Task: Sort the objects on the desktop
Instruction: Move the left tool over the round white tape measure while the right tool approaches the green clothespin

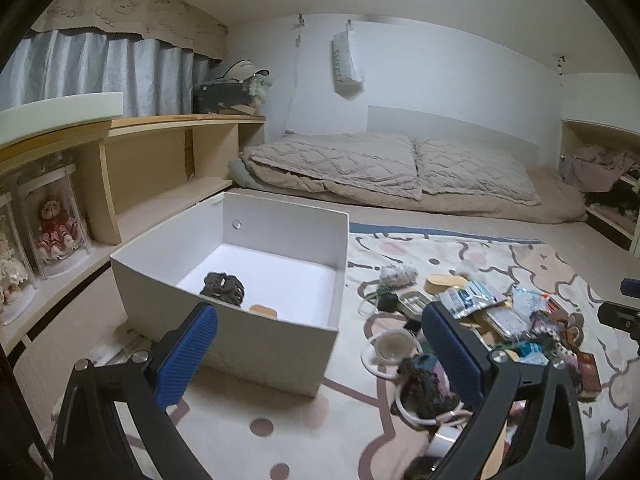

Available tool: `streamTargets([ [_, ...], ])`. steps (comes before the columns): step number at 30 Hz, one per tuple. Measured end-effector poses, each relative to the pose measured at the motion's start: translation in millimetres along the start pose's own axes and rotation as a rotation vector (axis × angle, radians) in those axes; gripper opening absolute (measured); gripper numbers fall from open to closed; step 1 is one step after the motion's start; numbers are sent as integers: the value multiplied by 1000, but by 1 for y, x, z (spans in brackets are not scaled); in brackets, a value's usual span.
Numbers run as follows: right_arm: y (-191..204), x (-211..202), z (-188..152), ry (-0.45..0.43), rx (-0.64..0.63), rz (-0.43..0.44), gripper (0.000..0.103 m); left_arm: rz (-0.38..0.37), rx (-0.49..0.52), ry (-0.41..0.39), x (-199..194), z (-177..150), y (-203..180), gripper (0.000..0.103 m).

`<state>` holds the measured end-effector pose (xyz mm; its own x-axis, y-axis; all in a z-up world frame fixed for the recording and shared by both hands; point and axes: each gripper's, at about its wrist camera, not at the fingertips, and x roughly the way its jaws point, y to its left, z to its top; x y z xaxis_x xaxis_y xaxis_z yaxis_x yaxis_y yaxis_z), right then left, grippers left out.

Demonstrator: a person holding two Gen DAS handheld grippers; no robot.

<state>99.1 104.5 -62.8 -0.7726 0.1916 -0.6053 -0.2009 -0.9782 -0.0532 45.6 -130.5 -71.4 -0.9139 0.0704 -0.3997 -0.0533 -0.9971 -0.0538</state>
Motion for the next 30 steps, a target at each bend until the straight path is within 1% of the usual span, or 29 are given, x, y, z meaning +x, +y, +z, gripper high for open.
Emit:
streamTargets([
  [5,-8,-8,-17,-2,44,-6,103,-21,-18,28,-4,-15,-2,103],
  [9,-13,-10,-30,-10,62,-35,103,-13,12,45,-5,-28,-7,103],
  [13,-17,-7,-44,4,83,-53,103,-17,30,65,-4,-41,-10,103],
  [22,-18,6,-74,65,82,-85,103,-50,81,148,-1,-68,-23,103],
  [30,-11,25,-99,144,73,-59,103,-71,104,225,-4,-92,-33,103],
])
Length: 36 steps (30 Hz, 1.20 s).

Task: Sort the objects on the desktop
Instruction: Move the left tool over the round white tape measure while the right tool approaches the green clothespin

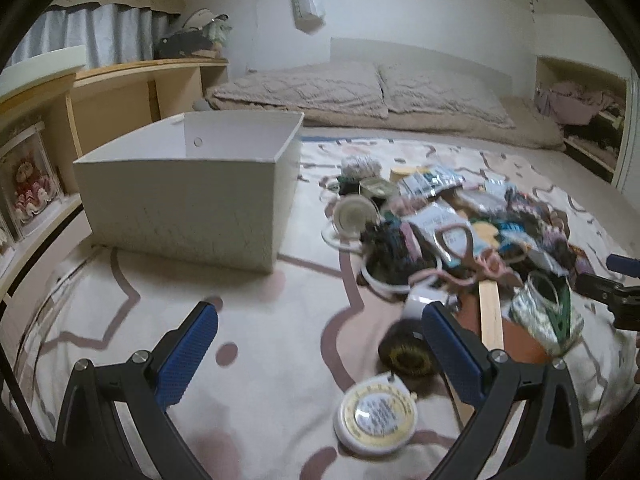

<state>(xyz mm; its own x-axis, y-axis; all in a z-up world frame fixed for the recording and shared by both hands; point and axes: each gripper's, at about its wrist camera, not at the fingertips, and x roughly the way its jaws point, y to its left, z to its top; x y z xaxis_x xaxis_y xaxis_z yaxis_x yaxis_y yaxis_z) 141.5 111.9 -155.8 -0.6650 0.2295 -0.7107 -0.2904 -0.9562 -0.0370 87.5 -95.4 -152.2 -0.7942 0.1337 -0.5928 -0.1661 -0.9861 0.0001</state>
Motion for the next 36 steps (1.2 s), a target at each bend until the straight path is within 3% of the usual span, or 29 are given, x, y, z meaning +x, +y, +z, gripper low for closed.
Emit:
streamTargets([
  [6,8,14,-8,60,-4,29,103,-21,26,48,-1,-15,-9,103],
  [11,12,26,-15,116,-20,1,103,-23,52,100,-1,-30,-16,103],
  [19,-15,23,-19,137,55,-37,103,-6,62,165,6,-43,-16,103],
  [30,-51,22,-23,169,81,-171,103,4,47,207,13,-45,-9,103],
  [32,-57,20,-24,169,104,-156,103,3,46,209,13,-45,-9,103],
  [36,-51,12,-22,141,123,-24,103,1,48,218,13,-45,-9,103],
])
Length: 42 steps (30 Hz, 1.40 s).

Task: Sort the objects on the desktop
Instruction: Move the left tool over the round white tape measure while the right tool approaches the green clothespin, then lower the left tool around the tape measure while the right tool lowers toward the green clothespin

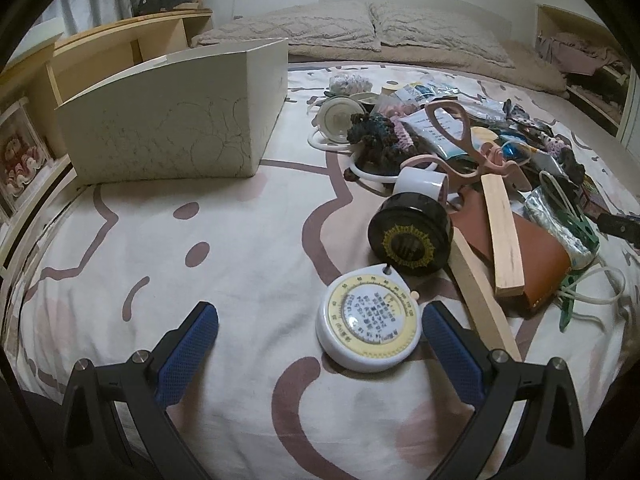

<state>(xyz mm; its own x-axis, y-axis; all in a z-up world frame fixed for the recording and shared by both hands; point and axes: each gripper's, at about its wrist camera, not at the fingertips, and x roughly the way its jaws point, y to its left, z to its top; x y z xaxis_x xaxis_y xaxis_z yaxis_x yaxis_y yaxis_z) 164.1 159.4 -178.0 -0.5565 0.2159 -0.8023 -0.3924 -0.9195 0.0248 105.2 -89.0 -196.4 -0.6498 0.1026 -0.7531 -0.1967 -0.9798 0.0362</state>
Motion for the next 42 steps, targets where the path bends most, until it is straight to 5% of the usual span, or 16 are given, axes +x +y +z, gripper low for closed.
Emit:
streamTargets([
  [4,28,1,1,0,-79,54,103,14,20,19,2,-3,-3,103],
  [11,51,21,1,33,-134,1,103,38,21,23,5,-2,-3,103],
  [34,-37,16,2,72,32,-183,103,52,-35,42,19,3,7,103],
  [42,-26,13,-4,95,-10,-34,103,58,-36,47,21,2,6,103],
])
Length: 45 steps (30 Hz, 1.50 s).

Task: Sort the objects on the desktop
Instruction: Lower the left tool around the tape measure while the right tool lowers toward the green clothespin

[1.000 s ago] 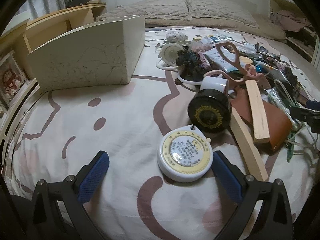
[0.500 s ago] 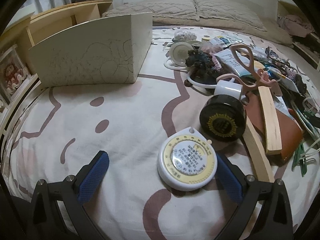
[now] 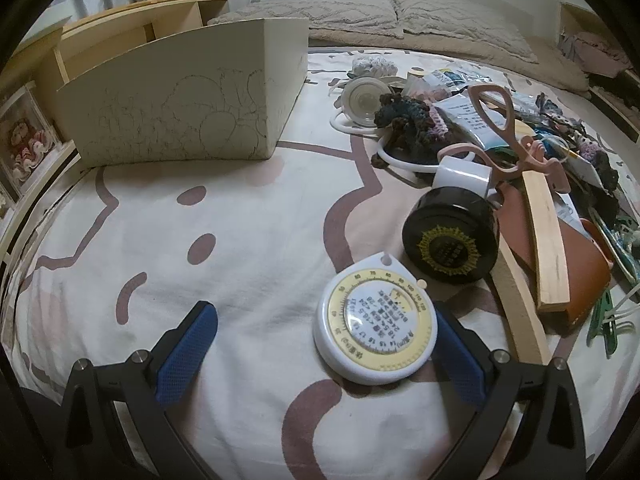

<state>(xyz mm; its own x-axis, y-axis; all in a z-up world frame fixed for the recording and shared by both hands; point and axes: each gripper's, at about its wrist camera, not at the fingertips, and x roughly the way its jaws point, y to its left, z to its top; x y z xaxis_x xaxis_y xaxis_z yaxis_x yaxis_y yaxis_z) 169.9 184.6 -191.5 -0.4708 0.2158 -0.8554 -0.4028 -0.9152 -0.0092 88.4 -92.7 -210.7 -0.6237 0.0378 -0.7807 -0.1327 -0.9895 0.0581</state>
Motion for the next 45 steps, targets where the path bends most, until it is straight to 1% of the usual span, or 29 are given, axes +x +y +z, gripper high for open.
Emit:
streamTargets([
  [3,12,2,-1,-2,-38,9,103,0,0,1,1,0,0,103],
  [5,16,4,-2,2,-49,-5,103,-3,-1,2,1,0,0,103],
  [10,9,8,-5,27,11,16,103,-7,-4,3,1,1,1,103],
  [16,13,9,-7,21,13,-18,103,-5,4,-5,2,2,-1,103],
  [22,11,9,-7,19,24,-12,103,-8,31,-28,-2,3,-5,101],
  [26,9,13,-4,25,58,-11,103,-7,85,-54,-6,3,-14,92],
  [29,12,13,-5,19,33,-21,103,-12,121,-67,-7,3,-19,85],
  [33,6,15,-6,26,42,21,103,-18,133,-72,-7,4,-21,81],
  [37,9,13,-6,27,33,6,103,-22,133,-72,-7,4,-20,78],
  [41,11,7,-7,-2,21,-24,103,-28,130,-72,-7,4,-20,71],
  [45,17,-1,-6,-77,-30,-62,103,-31,131,-76,-8,4,-21,68],
])
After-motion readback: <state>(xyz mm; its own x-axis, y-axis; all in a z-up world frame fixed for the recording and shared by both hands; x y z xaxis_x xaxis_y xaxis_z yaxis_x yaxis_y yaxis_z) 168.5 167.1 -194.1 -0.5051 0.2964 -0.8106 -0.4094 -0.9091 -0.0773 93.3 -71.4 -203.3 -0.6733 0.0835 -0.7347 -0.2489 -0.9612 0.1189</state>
